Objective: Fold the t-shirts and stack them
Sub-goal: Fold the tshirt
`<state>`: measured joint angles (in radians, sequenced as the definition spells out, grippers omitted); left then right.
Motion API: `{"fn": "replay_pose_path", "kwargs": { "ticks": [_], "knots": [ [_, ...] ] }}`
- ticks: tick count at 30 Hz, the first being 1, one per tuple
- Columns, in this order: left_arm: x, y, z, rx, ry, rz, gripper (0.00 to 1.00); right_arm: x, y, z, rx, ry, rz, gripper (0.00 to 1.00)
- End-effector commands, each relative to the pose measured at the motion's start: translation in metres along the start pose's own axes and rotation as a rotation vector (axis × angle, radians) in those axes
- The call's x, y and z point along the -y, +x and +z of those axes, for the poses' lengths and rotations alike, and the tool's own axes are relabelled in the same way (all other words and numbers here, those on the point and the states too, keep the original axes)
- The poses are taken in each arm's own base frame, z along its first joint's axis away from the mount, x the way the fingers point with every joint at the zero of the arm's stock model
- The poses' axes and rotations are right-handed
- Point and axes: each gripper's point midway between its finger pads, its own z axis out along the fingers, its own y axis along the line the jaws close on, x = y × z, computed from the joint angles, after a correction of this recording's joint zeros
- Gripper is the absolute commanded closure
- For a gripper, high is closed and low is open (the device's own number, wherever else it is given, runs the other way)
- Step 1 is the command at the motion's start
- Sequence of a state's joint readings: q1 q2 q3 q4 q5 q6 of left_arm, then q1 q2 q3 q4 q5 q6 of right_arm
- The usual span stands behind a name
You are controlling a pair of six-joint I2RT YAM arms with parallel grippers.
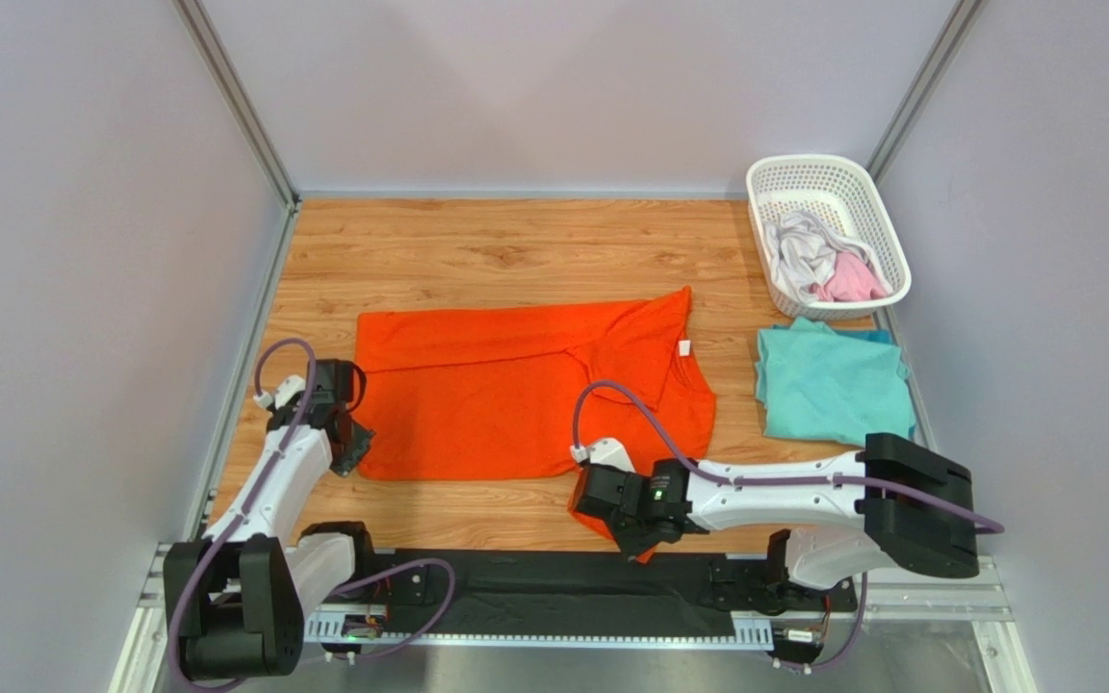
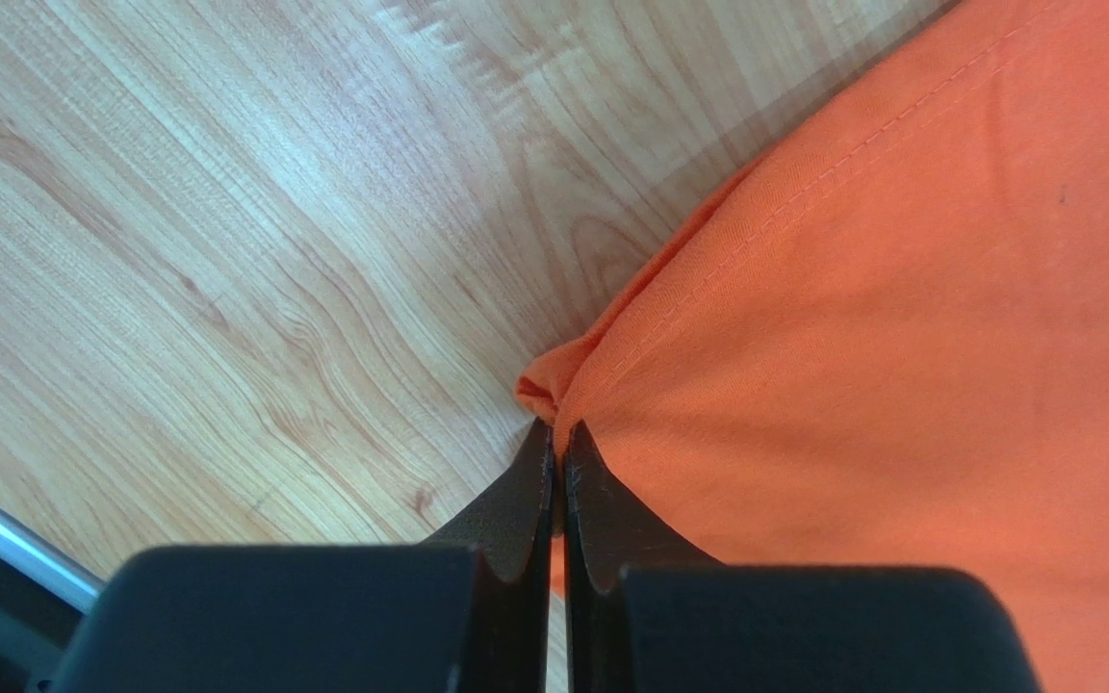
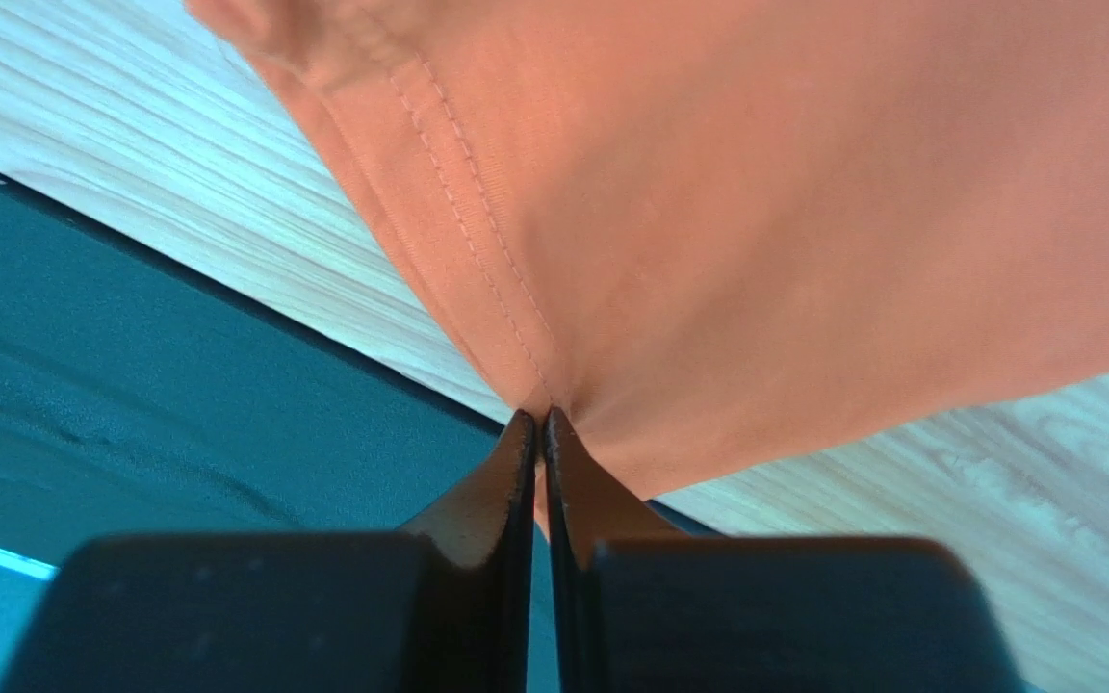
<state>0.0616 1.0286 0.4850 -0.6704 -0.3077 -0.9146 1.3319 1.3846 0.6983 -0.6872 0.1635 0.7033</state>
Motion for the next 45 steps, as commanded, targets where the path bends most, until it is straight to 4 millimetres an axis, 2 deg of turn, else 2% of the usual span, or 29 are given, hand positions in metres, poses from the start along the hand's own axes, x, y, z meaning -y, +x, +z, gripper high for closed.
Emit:
{"fn": "replay_pose_path", "kwargs": {
  "ticks": [1,5,8,11,14,17,19,21,22,24,31,36,37,40,45],
  "knots": [
    [-0.004,-0.002,-0.005,0.014,-0.001,-0.036,1.00,0.002,0.013,-0.003,-0.017,-0.020,0.037,1.00],
    [-0.008,-0.002,-0.010,0.027,-0.004,-0.056,1.00,-0.015,0.011,-0.020,0.012,-0.096,0.012,1.00],
    [-0.012,0.000,-0.011,0.035,0.004,-0.072,1.00,-0.017,0.009,-0.032,0.027,-0.107,0.018,1.00],
    [-0.015,-0.001,-0.015,0.048,0.005,-0.087,1.00,-0.005,0.004,-0.039,0.065,-0.058,0.041,1.00],
    [-0.011,-0.005,-0.021,0.066,0.039,-0.097,1.00,0.006,-0.011,-0.049,0.131,-0.027,0.059,1.00],
    [-0.002,-0.010,-0.027,0.075,0.088,-0.097,1.00,0.020,-0.031,-0.058,0.195,0.010,0.079,1.00],
    [0.003,-0.011,-0.030,0.067,0.103,-0.092,1.00,0.032,-0.055,-0.071,0.275,0.050,0.105,1.00],
    [0.005,-0.011,-0.032,0.059,0.110,-0.093,1.00,0.041,-0.066,-0.075,0.311,0.080,0.112,1.00],
    [0.007,-0.012,-0.032,0.058,0.113,-0.096,1.00,0.044,-0.079,-0.083,0.346,0.087,0.134,1.00],
    [0.009,-0.013,-0.032,0.053,0.116,-0.094,1.00,0.052,-0.092,-0.089,0.375,0.116,0.124,1.00],
    [0.025,-0.025,-0.037,0.062,0.155,-0.114,1.00,0.096,-0.143,-0.108,0.483,0.213,0.238,1.00],
    [0.035,-0.035,-0.040,0.066,0.156,-0.124,1.00,0.109,-0.171,-0.112,0.522,0.204,0.240,1.00],
    [0.037,-0.037,-0.041,0.068,0.161,-0.127,1.00,0.118,-0.175,-0.112,0.522,0.222,0.246,1.00],
    [0.045,-0.042,-0.042,0.064,0.164,-0.127,1.00,0.128,-0.192,-0.115,0.534,0.223,0.242,1.00],
    [0.057,-0.054,-0.043,0.067,0.162,-0.115,1.00,0.135,-0.214,-0.112,0.518,0.208,0.223,1.00]
  ]
}}
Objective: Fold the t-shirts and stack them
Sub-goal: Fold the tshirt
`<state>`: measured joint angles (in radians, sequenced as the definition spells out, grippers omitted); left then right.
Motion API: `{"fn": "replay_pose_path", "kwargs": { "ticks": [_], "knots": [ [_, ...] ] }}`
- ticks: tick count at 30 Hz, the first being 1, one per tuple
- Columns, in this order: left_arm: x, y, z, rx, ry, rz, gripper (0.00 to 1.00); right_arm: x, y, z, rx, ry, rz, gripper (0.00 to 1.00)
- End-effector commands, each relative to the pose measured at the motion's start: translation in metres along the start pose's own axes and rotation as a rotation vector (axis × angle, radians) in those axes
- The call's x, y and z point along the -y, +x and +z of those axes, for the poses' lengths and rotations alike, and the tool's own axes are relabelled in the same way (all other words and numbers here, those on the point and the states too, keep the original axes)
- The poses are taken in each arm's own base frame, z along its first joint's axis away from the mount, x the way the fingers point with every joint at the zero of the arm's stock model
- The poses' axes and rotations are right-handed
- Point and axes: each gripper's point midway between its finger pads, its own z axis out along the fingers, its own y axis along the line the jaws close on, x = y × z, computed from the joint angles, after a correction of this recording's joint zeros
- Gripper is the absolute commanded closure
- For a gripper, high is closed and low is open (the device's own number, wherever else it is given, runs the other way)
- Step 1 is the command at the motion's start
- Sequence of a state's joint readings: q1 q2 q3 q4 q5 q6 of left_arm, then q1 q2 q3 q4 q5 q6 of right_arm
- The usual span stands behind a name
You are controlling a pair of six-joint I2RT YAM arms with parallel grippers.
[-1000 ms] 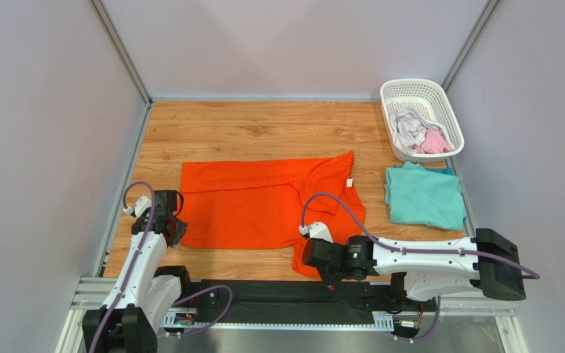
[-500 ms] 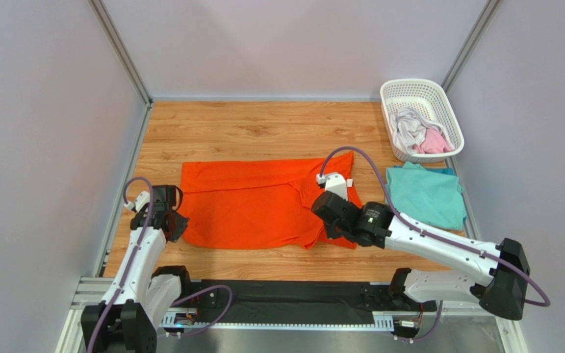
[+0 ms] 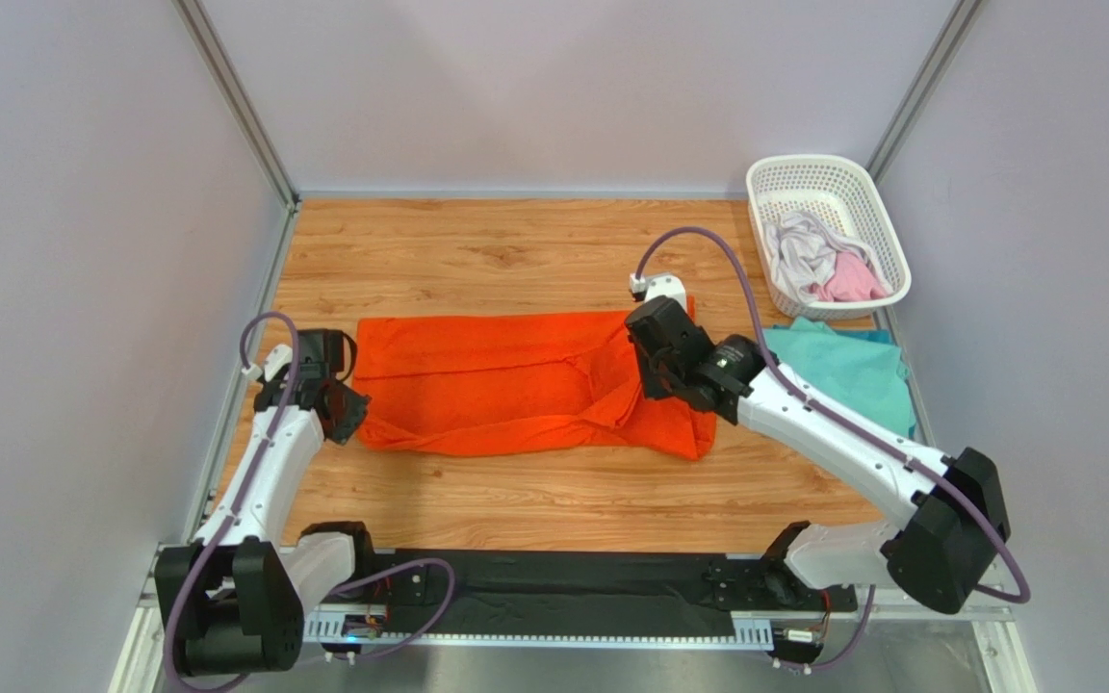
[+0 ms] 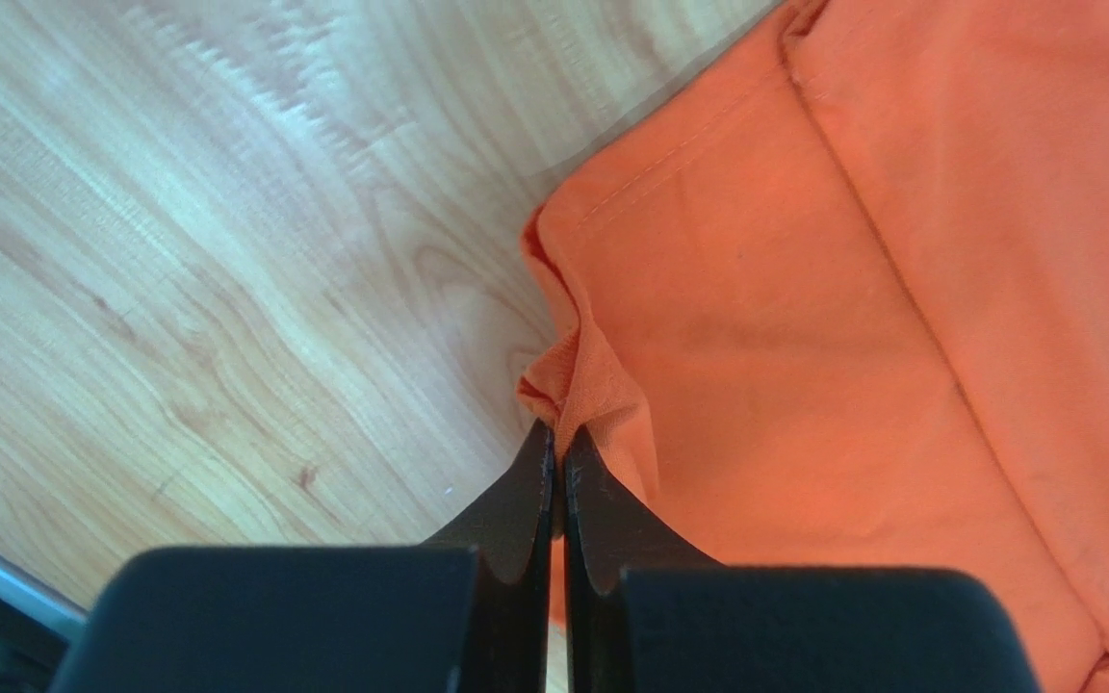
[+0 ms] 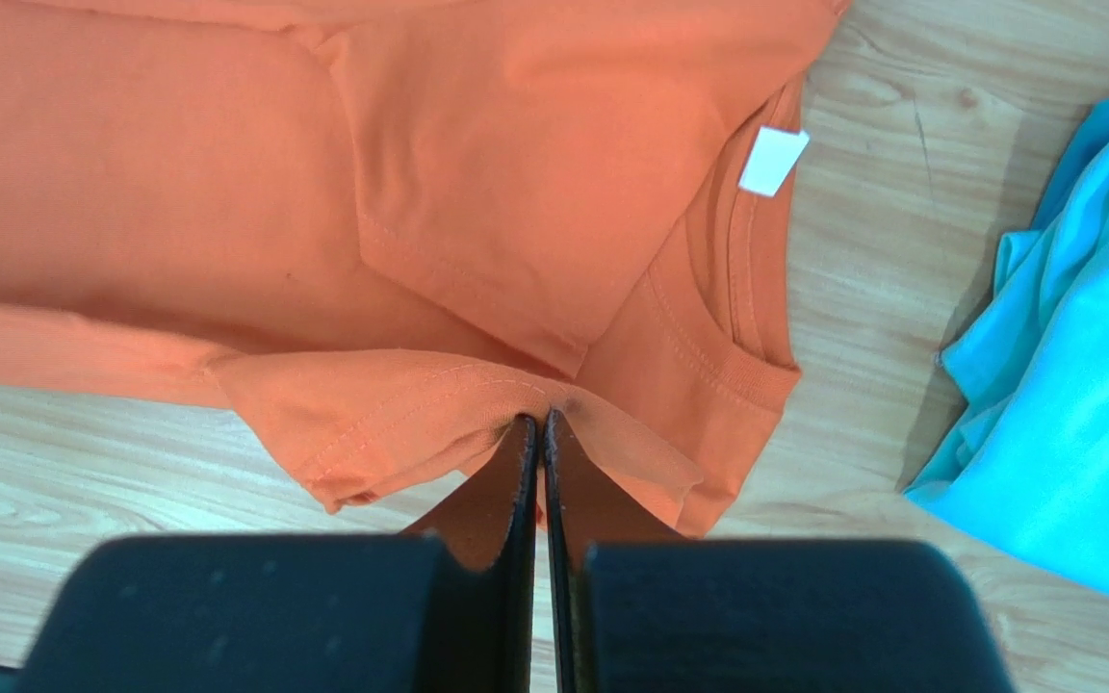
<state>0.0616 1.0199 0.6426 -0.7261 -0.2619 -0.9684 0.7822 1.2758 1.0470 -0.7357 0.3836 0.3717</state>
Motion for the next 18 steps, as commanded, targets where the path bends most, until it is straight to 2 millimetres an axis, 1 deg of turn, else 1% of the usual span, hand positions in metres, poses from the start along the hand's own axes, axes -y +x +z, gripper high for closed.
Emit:
{"fn": "replay_pose_path", "kwargs": {
  "ticks": [1,6,7,8,10,11,13,14,16,17,18],
  "knots": [
    [0.024,-0.021,-0.007,0.037,0.054,-0.028,1.00,-0.006,-0.037,0.005,0.058,-0.040,-0.026,1.00],
    [0.038,-0.036,-0.008,0.051,0.050,-0.018,1.00,-0.004,-0.051,0.018,0.044,-0.036,-0.036,1.00],
    [0.040,-0.037,-0.007,0.051,0.049,-0.015,1.00,-0.004,-0.057,0.018,0.052,-0.036,-0.033,1.00],
    [0.040,-0.038,-0.004,0.044,0.037,-0.011,1.00,-0.004,-0.058,0.024,0.043,-0.030,-0.041,1.00],
    [0.044,-0.040,-0.003,0.041,0.032,-0.011,1.00,-0.001,-0.067,0.027,0.051,-0.025,-0.050,1.00],
    [0.043,-0.038,0.001,0.030,0.018,-0.006,1.00,0.000,-0.067,0.034,0.038,-0.018,-0.058,1.00],
    [0.046,-0.042,0.002,0.034,0.011,-0.002,1.00,0.008,-0.073,0.040,0.032,-0.004,-0.059,1.00],
    [0.046,-0.041,0.006,0.027,-0.002,0.000,1.00,0.007,-0.078,0.044,0.031,-0.010,-0.059,1.00],
    [0.049,-0.044,0.007,0.033,-0.007,0.003,1.00,0.013,-0.080,0.051,0.016,-0.012,-0.080,1.00],
    [0.051,-0.046,0.010,0.033,-0.013,0.005,1.00,0.013,-0.087,0.052,0.025,-0.015,-0.082,1.00],
    [0.051,-0.047,0.011,0.032,-0.019,0.008,1.00,0.018,-0.086,0.060,0.006,-0.005,-0.113,1.00]
  ]
}}
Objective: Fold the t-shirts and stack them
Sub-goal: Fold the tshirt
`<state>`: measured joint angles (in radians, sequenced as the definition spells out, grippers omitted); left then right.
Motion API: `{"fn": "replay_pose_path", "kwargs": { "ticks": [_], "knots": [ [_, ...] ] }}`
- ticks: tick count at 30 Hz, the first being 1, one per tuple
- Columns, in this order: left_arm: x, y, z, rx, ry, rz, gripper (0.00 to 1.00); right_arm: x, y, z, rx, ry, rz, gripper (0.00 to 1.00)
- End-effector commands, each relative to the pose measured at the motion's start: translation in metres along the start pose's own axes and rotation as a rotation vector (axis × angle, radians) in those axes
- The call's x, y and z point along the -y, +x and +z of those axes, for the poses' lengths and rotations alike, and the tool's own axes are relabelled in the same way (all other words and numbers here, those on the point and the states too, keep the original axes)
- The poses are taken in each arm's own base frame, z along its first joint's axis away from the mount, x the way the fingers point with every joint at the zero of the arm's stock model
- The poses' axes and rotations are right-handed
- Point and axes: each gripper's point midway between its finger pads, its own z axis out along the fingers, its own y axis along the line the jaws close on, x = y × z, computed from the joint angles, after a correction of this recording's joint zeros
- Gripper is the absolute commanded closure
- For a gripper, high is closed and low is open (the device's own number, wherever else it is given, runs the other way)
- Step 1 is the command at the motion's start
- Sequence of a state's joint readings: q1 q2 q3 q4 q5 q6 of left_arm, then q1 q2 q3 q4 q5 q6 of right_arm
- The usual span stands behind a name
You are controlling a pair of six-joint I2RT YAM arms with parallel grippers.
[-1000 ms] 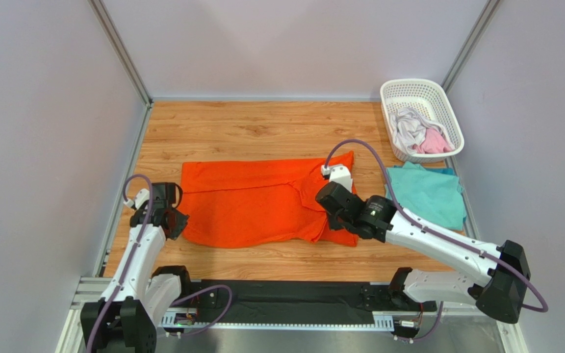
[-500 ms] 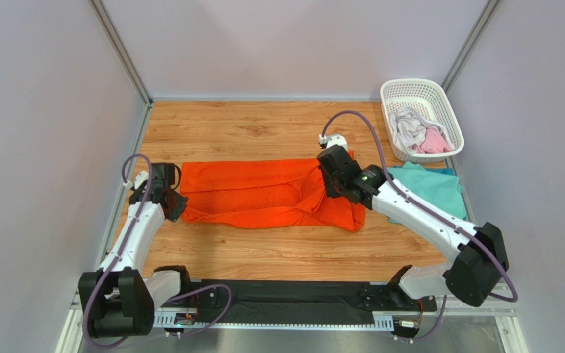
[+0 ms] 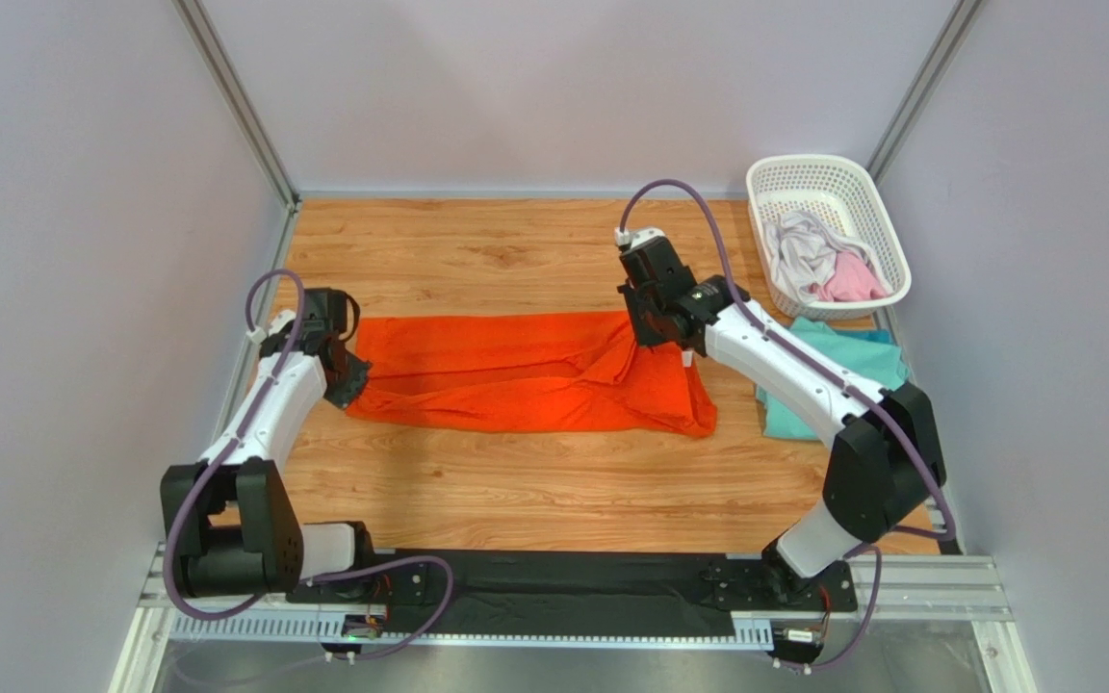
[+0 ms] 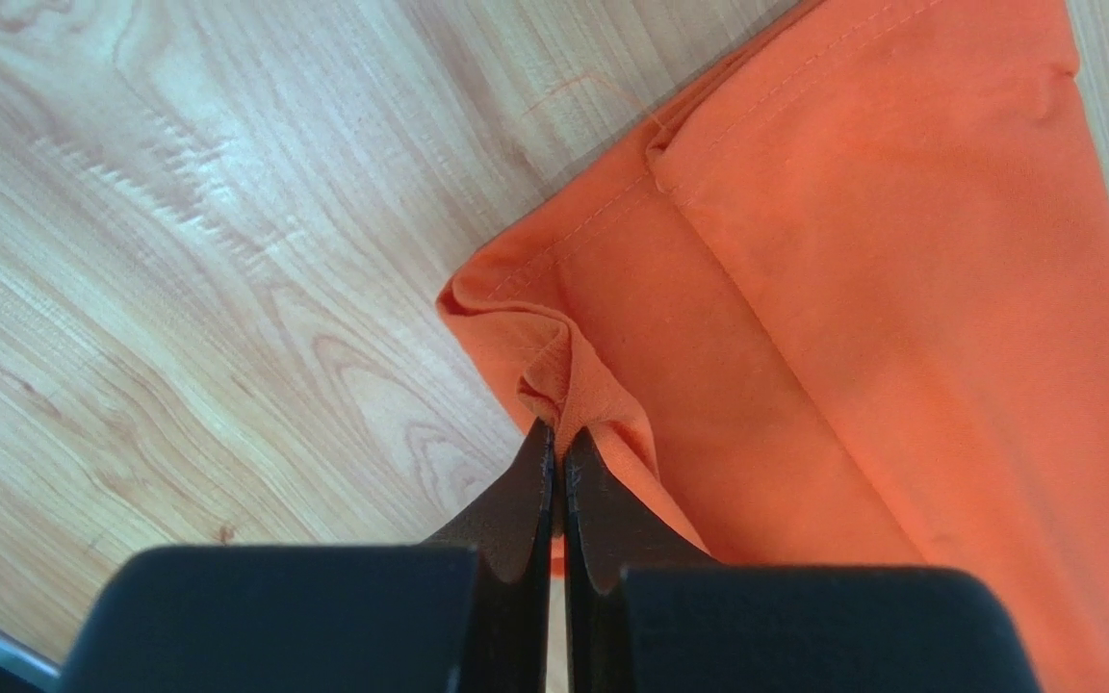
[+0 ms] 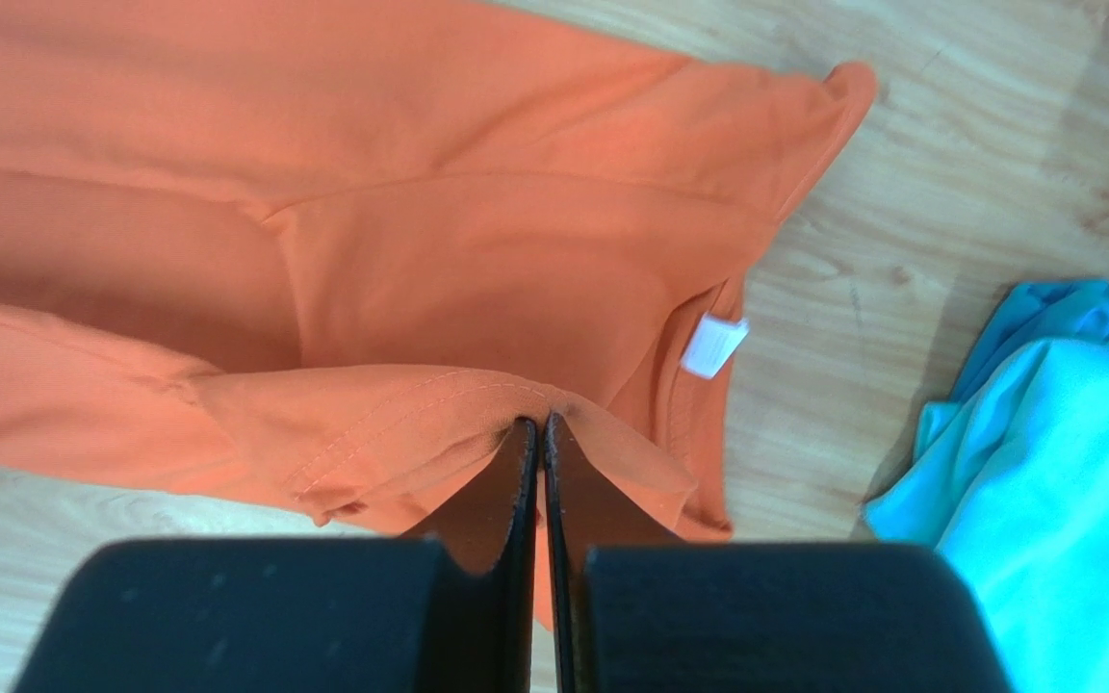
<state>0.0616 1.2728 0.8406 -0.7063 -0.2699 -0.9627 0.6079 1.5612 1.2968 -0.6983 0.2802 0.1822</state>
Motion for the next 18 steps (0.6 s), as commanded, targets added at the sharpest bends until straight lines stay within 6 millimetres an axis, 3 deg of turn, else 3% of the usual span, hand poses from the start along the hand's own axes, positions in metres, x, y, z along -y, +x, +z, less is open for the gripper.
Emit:
{"fn": "replay_pose_path", "kwargs": {
  "ticks": [1,6,9,16,18],
  "knots": [
    [0.011,-0.018,-0.001,0.043,0.009,-0.005,1.00,0.005,-0.029,0.006,0.047,-0.016,-0.066,1.00],
    [0.015,-0.020,0.010,0.026,-0.032,0.007,1.00,0.010,-0.046,0.027,0.038,-0.052,-0.153,1.00],
    [0.015,-0.020,0.017,0.013,-0.058,0.002,1.00,0.008,-0.043,0.049,-0.002,-0.075,-0.219,1.00],
    [0.012,-0.020,0.028,-0.007,-0.108,-0.009,1.00,0.009,-0.066,0.097,0.009,-0.101,-0.282,1.00],
    [0.013,-0.019,0.030,-0.013,-0.112,-0.004,0.99,0.008,-0.065,0.111,-0.004,-0.101,-0.299,1.00]
  ]
}}
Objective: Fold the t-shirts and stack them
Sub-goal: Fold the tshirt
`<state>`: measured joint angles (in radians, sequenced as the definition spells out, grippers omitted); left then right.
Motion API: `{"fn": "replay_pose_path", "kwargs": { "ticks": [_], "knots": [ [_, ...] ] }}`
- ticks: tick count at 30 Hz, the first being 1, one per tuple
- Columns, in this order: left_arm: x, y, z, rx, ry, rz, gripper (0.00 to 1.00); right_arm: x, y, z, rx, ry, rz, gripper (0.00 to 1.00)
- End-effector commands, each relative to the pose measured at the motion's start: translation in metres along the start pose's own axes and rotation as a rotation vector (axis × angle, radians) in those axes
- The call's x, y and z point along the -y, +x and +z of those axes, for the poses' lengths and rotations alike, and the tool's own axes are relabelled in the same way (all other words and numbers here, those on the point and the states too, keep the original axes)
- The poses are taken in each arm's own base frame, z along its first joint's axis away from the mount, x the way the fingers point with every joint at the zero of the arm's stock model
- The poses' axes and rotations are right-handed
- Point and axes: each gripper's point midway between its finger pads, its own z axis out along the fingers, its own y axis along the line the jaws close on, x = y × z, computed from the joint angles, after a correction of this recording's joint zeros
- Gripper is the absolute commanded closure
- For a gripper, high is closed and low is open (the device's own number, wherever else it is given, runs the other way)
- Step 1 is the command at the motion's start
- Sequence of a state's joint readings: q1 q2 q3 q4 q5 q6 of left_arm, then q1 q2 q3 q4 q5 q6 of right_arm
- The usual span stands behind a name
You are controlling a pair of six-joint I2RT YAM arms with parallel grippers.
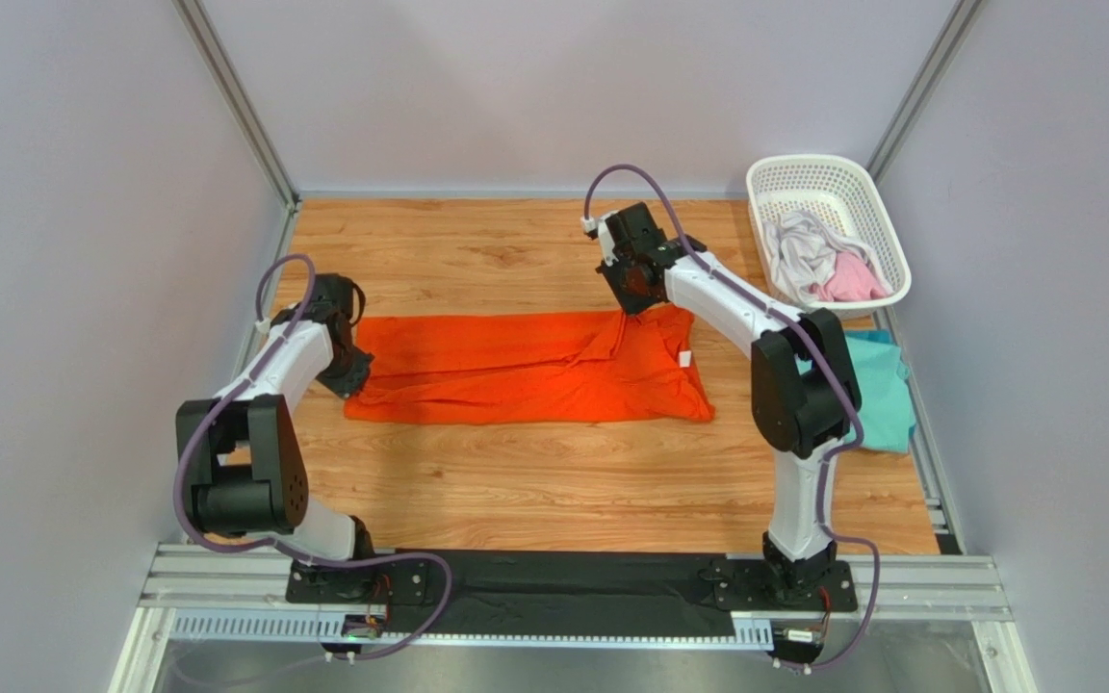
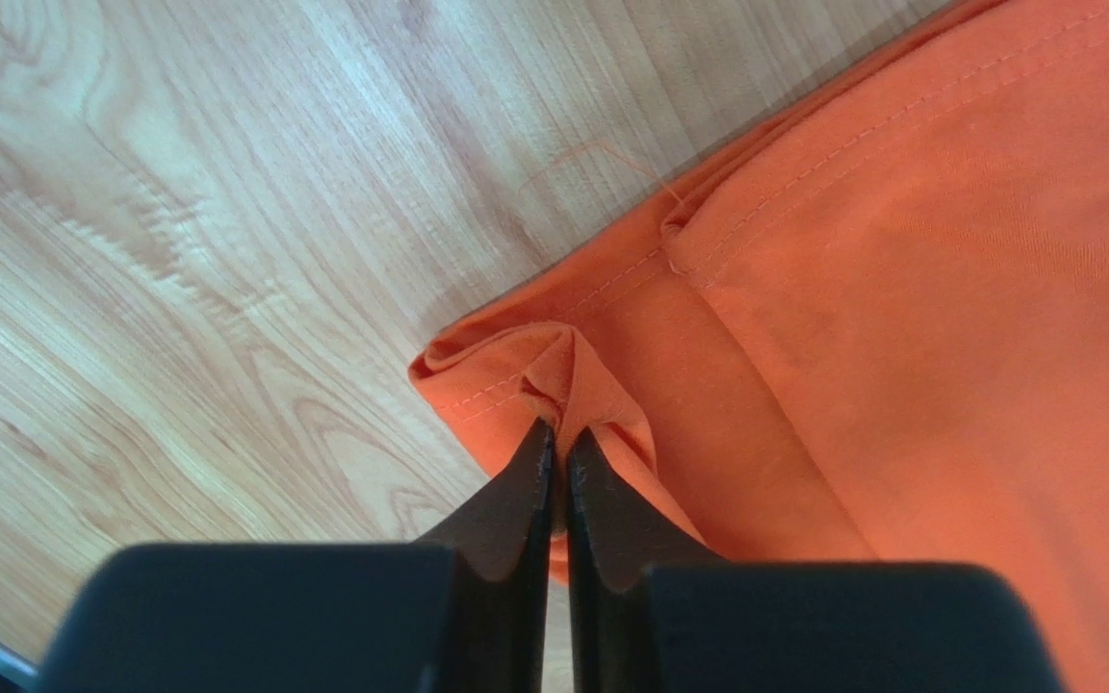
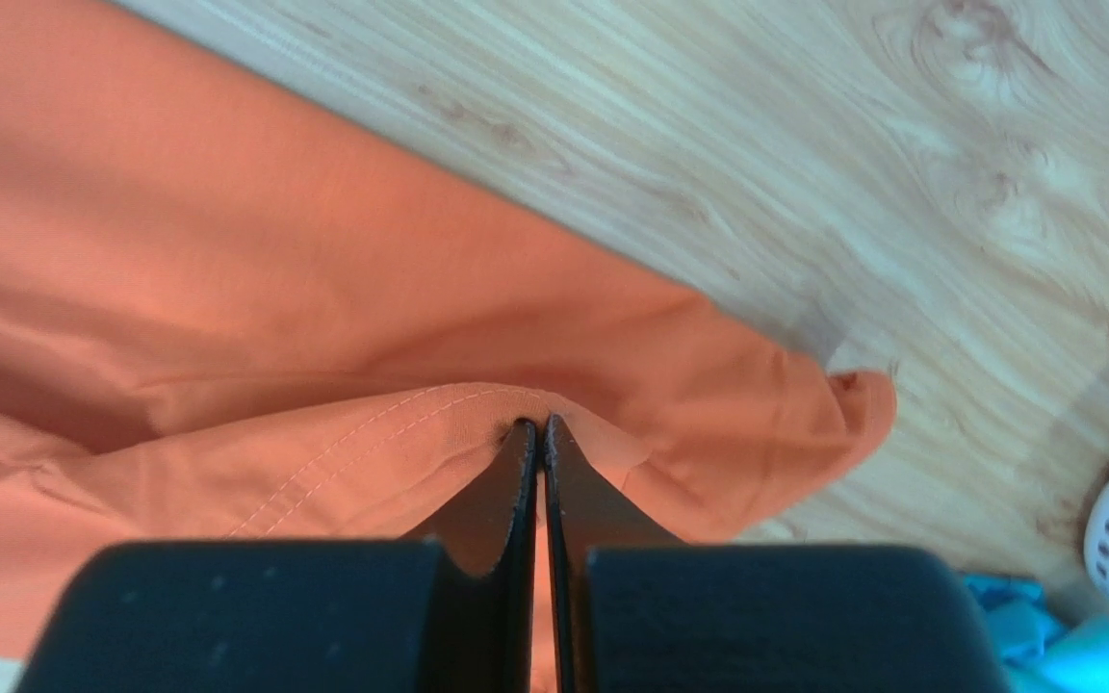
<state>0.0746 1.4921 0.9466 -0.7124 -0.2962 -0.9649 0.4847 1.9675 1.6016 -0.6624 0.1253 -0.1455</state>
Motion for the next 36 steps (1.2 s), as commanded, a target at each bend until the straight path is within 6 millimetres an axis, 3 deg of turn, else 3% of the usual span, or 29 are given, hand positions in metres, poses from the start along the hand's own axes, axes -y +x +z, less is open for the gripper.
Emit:
{"fn": "replay_pose_path", "kwargs": {
  "ticks": [1,2,3,5,6,8,9,13,14,15,16,17,18,19,22,28,32,36],
  "knots": [
    [0.004,-0.014,-0.001,0.029,-0.008,-0.024,0.87,0.006,-0.032,0.009,0.075,-0.010,-0.060,1.00],
    [0.004,-0.013,0.000,0.028,-0.009,-0.024,0.82,0.007,-0.030,0.012,0.065,-0.005,-0.052,0.97],
    [0.003,-0.014,0.000,0.028,-0.012,-0.024,0.68,0.006,-0.030,0.012,0.061,-0.004,-0.034,0.83],
    [0.005,-0.019,-0.004,0.037,0.001,-0.026,0.50,0.006,-0.031,0.011,0.062,0.001,-0.012,0.70],
    [0.007,-0.021,-0.006,0.043,0.010,-0.025,0.29,0.006,-0.033,0.007,0.069,0.000,0.005,0.59],
    [0.012,-0.030,-0.018,0.065,0.037,-0.028,0.05,0.008,-0.036,-0.002,0.081,0.015,0.037,0.51],
    [0.014,-0.033,-0.023,0.073,0.053,-0.028,0.00,0.011,-0.041,-0.014,0.104,0.023,0.055,0.45],
    [0.028,-0.048,-0.053,0.114,0.154,-0.027,0.00,0.009,-0.035,-0.039,0.110,0.020,0.199,0.35],
    [0.031,-0.048,-0.057,0.111,0.179,-0.016,0.00,0.005,-0.033,-0.044,0.115,0.003,0.223,0.27],
    [0.033,-0.049,-0.061,0.112,0.196,-0.013,0.00,-0.002,-0.019,-0.042,0.086,-0.020,0.239,0.21],
    [0.035,-0.050,-0.066,0.115,0.217,-0.009,0.00,-0.015,-0.022,-0.051,0.106,-0.099,0.269,0.04],
    [0.038,-0.047,-0.068,0.099,0.234,0.000,0.00,-0.027,-0.018,-0.052,0.101,-0.159,0.276,0.00],
    [0.038,-0.045,-0.069,0.092,0.244,0.009,0.00,-0.037,-0.005,-0.048,0.075,-0.199,0.287,0.00],
    [0.041,-0.040,-0.067,0.073,0.262,0.018,0.00,-0.049,-0.009,-0.054,0.104,-0.268,0.320,0.00],
    [0.050,-0.026,-0.060,0.019,0.324,0.055,0.00,-0.069,0.002,-0.047,0.097,-0.361,0.354,0.00],
    [0.075,0.001,-0.037,-0.101,0.438,0.153,0.00,-0.087,0.016,-0.022,0.019,-0.412,0.401,0.00],
    [0.080,0.003,-0.017,-0.123,0.399,0.164,0.00,-0.099,0.014,-0.009,-0.004,-0.438,0.383,0.00],
    [0.083,-0.009,-0.002,-0.091,0.347,0.166,0.00,-0.105,0.004,-0.002,-0.003,-0.462,0.384,0.00]
  ]
}}
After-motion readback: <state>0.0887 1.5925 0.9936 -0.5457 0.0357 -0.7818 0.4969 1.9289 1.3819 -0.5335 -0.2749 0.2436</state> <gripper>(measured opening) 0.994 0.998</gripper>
